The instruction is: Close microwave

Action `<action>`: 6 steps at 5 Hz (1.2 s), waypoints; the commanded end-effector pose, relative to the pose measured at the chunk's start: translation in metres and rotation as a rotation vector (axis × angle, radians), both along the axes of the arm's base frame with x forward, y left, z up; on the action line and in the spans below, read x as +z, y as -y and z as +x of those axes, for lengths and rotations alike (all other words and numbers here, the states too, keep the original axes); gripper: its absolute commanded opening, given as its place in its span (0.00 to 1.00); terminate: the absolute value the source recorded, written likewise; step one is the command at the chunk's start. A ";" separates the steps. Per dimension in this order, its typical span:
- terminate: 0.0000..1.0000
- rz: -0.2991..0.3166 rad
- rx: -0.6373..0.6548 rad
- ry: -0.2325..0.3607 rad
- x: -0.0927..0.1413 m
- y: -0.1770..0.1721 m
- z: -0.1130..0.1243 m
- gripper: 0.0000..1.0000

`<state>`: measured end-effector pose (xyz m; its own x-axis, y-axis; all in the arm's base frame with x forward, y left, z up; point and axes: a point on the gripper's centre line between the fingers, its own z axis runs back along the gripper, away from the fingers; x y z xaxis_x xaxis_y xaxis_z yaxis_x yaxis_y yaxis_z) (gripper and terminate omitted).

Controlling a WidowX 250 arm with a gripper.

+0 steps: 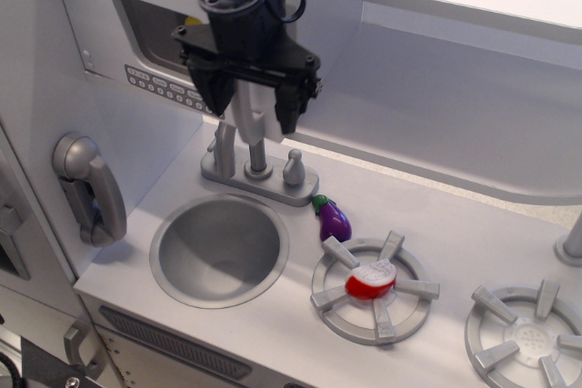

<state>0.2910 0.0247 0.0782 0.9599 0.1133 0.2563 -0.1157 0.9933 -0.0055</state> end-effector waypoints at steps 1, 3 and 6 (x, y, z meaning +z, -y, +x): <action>0.00 0.000 -0.014 0.199 0.023 -0.004 0.032 1.00; 0.00 0.007 -0.102 0.367 0.030 -0.007 0.036 1.00; 0.00 0.096 0.095 0.160 0.028 -0.030 0.000 1.00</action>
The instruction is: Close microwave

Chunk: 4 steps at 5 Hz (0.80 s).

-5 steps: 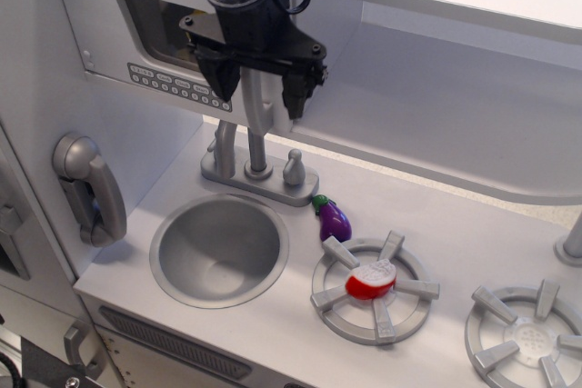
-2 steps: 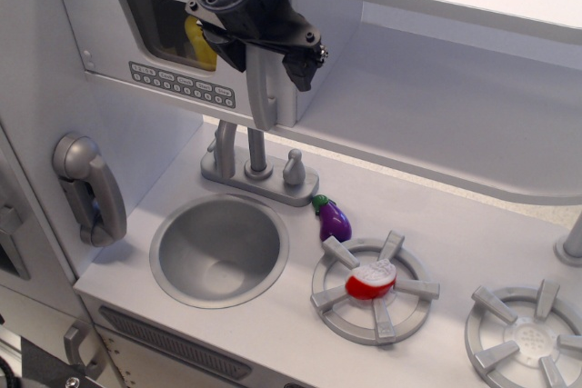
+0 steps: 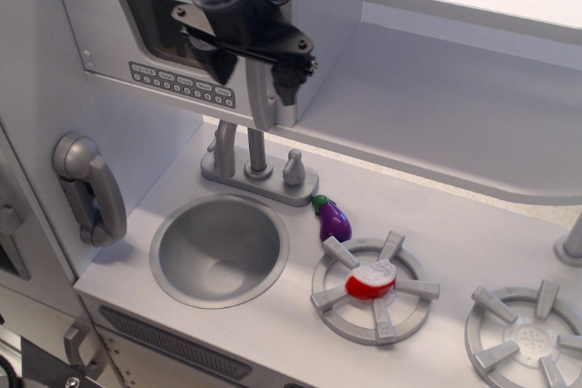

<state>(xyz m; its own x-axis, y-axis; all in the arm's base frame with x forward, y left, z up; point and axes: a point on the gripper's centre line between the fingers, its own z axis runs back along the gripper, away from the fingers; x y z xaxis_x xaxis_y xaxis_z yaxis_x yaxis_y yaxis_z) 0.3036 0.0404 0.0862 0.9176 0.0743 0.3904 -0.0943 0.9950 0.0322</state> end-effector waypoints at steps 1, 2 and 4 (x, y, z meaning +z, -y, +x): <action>0.00 0.027 0.183 -0.016 0.020 -0.020 -0.028 1.00; 0.00 0.005 0.140 -0.083 0.016 -0.022 -0.054 1.00; 0.00 -0.034 0.065 -0.150 0.026 -0.024 -0.072 1.00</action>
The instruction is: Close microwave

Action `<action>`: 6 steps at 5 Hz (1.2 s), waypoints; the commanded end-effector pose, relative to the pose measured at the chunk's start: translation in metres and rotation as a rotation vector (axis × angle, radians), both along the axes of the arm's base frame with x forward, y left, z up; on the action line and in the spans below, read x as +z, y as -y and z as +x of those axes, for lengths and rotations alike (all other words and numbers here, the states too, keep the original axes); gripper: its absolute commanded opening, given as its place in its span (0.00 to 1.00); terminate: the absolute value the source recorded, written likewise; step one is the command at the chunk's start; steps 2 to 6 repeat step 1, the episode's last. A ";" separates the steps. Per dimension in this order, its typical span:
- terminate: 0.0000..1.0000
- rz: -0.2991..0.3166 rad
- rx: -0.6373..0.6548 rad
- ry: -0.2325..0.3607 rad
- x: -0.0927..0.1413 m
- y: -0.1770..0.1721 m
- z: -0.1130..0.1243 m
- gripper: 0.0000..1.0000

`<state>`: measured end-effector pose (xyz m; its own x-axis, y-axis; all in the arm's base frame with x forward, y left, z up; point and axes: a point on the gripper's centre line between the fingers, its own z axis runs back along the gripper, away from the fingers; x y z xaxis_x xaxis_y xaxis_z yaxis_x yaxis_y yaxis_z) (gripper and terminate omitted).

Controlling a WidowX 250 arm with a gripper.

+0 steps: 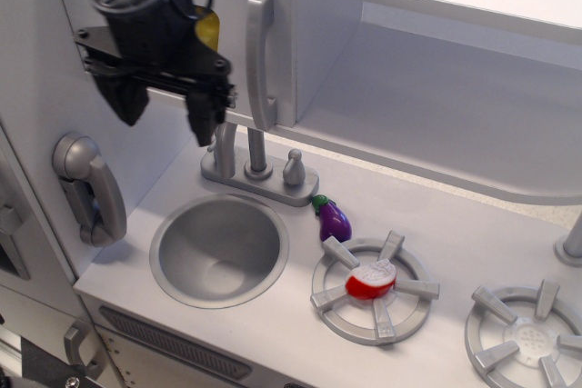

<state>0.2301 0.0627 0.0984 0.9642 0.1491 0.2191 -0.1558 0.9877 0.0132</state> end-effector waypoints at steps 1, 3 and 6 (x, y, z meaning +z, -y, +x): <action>1.00 0.008 -0.001 0.026 0.013 -0.002 0.001 1.00; 1.00 0.008 -0.001 0.026 0.013 -0.002 0.001 1.00; 1.00 0.008 -0.001 0.026 0.013 -0.002 0.001 1.00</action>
